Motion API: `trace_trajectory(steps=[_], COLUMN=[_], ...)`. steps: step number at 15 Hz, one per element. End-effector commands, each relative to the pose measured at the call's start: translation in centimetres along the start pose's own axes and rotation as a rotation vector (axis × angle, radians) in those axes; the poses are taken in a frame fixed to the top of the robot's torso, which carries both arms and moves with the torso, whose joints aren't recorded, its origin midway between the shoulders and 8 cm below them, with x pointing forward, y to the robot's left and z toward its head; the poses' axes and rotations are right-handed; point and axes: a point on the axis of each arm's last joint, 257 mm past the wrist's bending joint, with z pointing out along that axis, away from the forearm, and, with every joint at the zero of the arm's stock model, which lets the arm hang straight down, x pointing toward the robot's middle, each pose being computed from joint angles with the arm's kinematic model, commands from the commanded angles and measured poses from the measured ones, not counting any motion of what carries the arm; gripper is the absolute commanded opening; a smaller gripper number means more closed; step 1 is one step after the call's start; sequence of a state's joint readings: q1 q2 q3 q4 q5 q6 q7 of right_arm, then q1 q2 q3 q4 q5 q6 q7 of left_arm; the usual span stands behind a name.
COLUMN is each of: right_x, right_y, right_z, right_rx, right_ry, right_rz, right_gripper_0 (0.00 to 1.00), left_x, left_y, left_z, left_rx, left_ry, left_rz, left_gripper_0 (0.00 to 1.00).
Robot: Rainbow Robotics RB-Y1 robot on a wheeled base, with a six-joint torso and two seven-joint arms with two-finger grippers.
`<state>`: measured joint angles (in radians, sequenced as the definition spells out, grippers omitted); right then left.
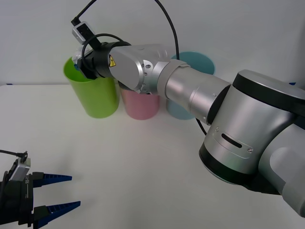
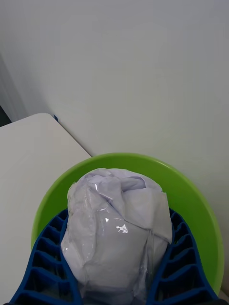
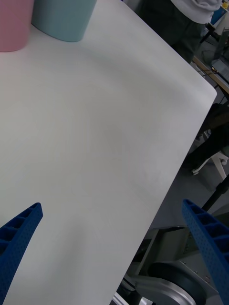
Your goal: Put cans in the blue bin and PET bottles in the pink bin and trash in the green bin.
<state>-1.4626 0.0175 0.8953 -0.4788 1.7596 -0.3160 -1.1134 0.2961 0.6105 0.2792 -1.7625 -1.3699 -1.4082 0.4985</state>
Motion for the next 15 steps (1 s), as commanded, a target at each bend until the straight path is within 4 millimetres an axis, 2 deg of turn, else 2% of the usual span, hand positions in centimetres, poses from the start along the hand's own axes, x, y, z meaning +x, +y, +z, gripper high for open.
trace_trajectory(steps=[1,7,8,9,10,15], right_x=[-0.5,-0.7,-1.1,-1.5,-1.5,-1.8], right_y=[0.2,0.0,-0.1,-0.4,-0.4,-0.7], right_z=[0.0,0.0,0.0,0.0,0.0,0.0], right_rx=[-0.001,0.004,0.011,0.024,0.024,0.034], right_ry=[-0.014,-0.024,-0.038,-0.058,-0.059,-0.073], right_rz=[0.004,0.01,0.004,-0.006,-0.005,-0.006], right_gripper_0=[0.0,0.0,0.12,0.93,1.0,1.0], left_x=[0.0,0.0,0.0,0.0,0.0,0.0], left_y=[0.0,0.0,0.0,0.0,0.0,0.0], left_z=[0.0,0.0,0.0,0.0,0.0,0.0], left_rx=[0.0,0.0,0.0,0.0,0.0,0.0], left_ry=[0.0,0.0,0.0,0.0,0.0,0.0], left_rz=[0.0,0.0,0.0,0.0,0.0,0.0], left_gripper_0=[1.0,1.0,1.0,1.0,1.0,1.0])
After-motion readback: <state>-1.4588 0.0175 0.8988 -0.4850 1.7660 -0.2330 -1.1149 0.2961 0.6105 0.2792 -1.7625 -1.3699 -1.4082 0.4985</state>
